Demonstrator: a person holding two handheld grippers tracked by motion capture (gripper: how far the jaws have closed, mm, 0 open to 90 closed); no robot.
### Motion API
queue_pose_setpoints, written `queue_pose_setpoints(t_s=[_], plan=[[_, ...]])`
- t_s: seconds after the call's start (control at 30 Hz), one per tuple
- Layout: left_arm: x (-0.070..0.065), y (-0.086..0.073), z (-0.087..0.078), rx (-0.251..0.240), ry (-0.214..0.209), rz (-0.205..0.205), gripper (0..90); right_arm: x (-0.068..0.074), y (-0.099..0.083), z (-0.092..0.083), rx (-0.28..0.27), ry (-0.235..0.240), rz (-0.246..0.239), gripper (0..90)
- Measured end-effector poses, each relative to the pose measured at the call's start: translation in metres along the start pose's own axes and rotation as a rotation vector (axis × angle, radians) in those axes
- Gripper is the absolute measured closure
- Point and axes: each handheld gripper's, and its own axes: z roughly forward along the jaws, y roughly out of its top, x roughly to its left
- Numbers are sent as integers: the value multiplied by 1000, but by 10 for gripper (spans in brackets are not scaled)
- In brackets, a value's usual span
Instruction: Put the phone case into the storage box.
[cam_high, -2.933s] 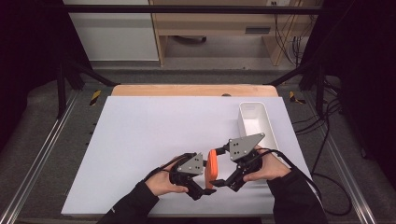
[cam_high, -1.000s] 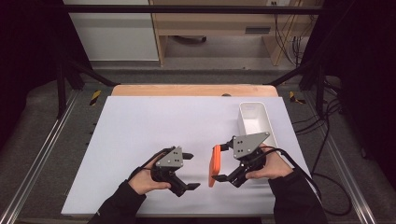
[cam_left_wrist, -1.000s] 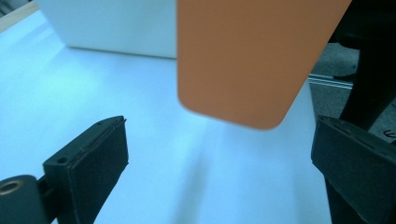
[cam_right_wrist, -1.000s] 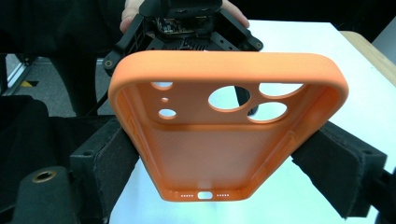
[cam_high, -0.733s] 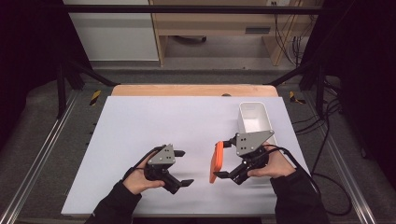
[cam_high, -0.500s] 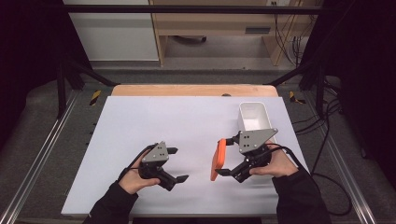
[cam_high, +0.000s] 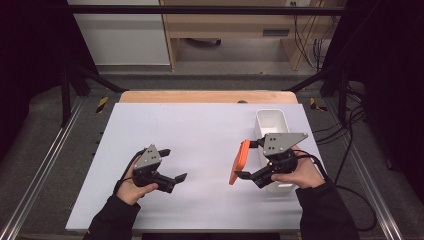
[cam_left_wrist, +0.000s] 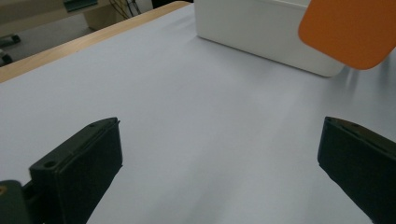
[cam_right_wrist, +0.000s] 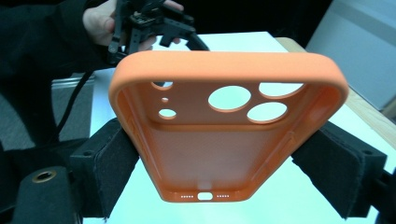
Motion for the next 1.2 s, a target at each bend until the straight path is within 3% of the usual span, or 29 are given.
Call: queue_pose_setpoints(t_s=[0.67, 1.2], plan=[[34, -22, -43, -72, 164, -85, 0, -14, 13, -19, -35, -122, 59, 157], [41, -36, -50, -71, 195, -102, 0, -32, 28, -32, -56, -254, 133, 157]])
